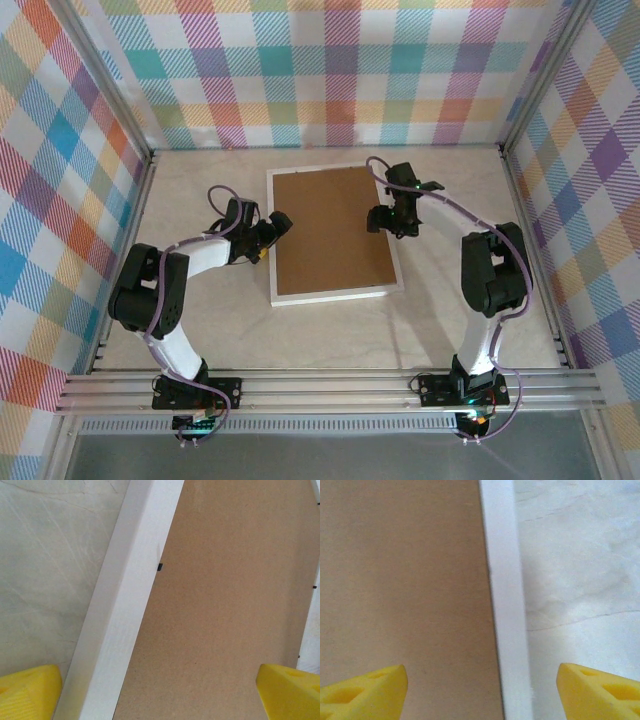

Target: Put the photo into the frame

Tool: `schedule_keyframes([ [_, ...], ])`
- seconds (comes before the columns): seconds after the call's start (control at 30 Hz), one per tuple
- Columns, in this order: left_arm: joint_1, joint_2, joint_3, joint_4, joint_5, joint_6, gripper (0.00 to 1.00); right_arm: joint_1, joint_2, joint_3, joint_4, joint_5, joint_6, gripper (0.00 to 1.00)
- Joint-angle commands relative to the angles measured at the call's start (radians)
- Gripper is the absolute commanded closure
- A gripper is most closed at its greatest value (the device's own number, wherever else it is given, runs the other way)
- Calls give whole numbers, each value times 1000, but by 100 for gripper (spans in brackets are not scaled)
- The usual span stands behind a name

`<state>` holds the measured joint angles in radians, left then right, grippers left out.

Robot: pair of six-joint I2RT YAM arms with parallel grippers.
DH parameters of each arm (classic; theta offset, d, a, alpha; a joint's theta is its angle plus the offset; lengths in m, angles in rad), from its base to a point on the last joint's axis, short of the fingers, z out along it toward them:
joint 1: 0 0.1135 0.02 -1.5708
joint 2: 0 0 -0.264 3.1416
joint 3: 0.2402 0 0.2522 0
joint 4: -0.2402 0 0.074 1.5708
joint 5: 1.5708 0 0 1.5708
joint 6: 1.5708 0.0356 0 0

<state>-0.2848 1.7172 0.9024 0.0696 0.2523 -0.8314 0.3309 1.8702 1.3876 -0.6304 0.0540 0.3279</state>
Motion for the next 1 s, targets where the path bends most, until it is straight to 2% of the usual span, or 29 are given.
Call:
schedule_keyframes([
  [0.0,7,-39,32,-51,-9,40,0,-23,-27,-8,-49,45,-20,22],
  [0.3,5,-22,30,-47,15,36,0,-43,-63,-135,-90,88,-40,22],
  [0.5,-6,1,37,-49,21,31,0,-43,-64,-170,-55,-7,-37,22],
  [0.7,-34,17,42,-35,25,13,0,-25,-83,-195,31,-189,-19,22],
  [0.87,-44,21,41,-20,28,-1,0,-26,-115,-205,54,-191,-9,20],
  [0.97,-44,24,44,-19,36,0,0,-34,-132,-215,75,-240,-10,19],
])
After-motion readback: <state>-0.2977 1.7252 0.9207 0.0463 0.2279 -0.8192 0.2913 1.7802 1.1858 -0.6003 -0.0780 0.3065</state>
